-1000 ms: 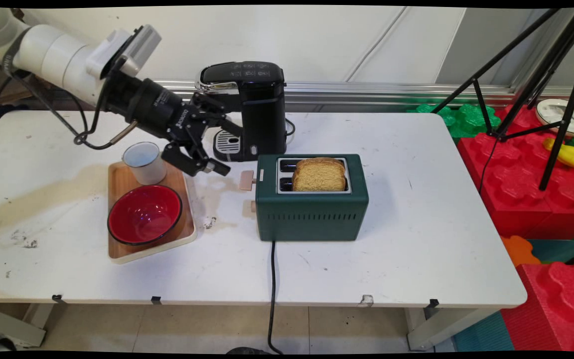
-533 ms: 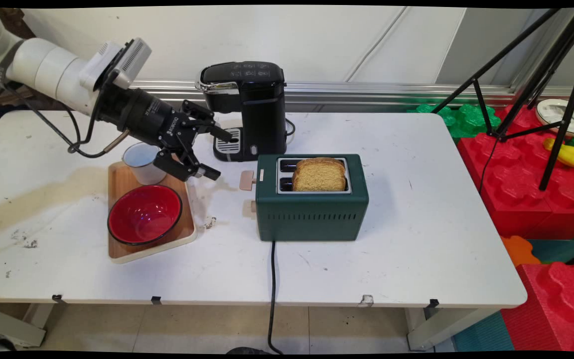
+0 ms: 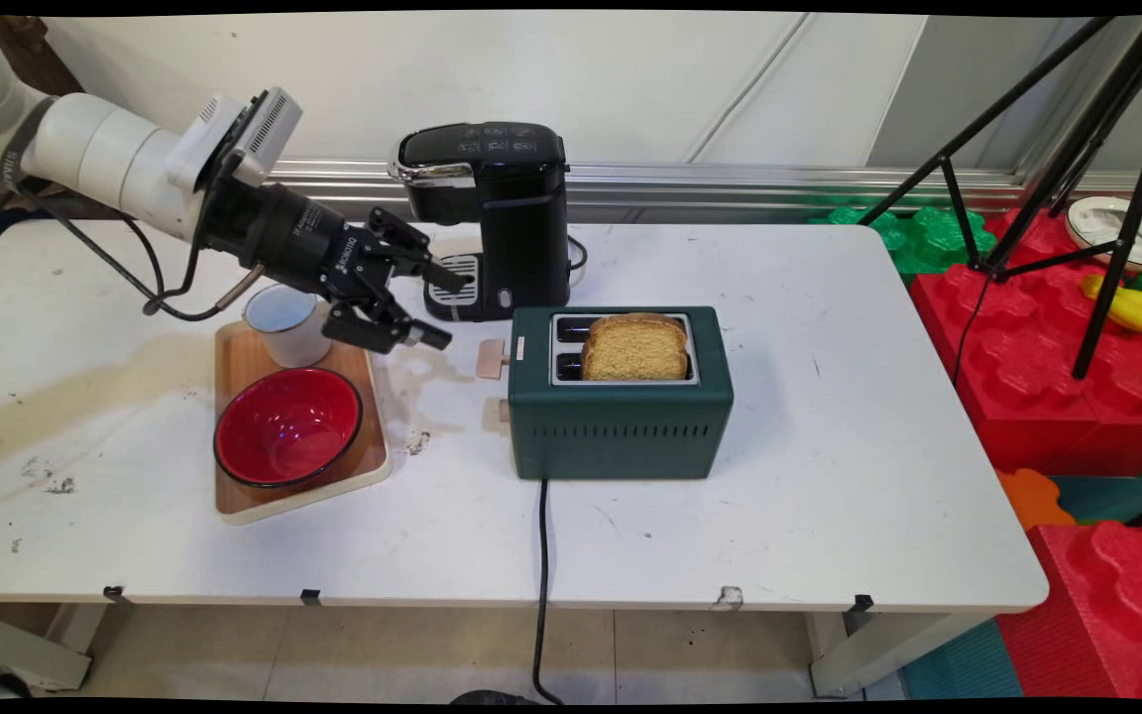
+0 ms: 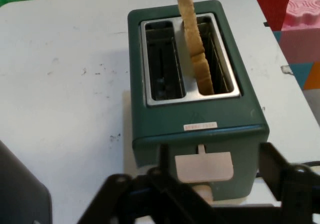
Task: Press the toaster switch
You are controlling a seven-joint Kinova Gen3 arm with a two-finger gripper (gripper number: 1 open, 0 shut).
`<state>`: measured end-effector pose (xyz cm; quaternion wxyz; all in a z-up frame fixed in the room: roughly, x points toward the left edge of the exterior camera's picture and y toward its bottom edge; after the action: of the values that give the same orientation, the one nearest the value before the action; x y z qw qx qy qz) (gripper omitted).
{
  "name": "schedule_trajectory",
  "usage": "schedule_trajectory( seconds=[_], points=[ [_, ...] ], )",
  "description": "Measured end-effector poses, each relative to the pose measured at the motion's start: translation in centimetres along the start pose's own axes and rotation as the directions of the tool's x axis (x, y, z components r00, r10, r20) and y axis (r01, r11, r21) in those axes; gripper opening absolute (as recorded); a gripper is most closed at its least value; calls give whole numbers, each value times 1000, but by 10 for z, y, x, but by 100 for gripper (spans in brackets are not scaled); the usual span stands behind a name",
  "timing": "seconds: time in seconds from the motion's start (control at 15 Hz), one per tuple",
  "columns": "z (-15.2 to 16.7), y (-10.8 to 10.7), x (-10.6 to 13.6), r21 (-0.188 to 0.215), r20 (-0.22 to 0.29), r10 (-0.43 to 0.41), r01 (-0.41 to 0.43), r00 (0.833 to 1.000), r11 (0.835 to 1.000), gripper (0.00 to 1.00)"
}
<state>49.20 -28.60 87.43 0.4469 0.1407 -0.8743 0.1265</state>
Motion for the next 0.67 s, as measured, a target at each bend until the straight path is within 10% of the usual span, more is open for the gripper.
schedule_trajectory(
  seconds=[0.67],
  points=[
    [16, -2, -10, -15, 2, -5, 5, 1000, 1000, 0]
  ],
)
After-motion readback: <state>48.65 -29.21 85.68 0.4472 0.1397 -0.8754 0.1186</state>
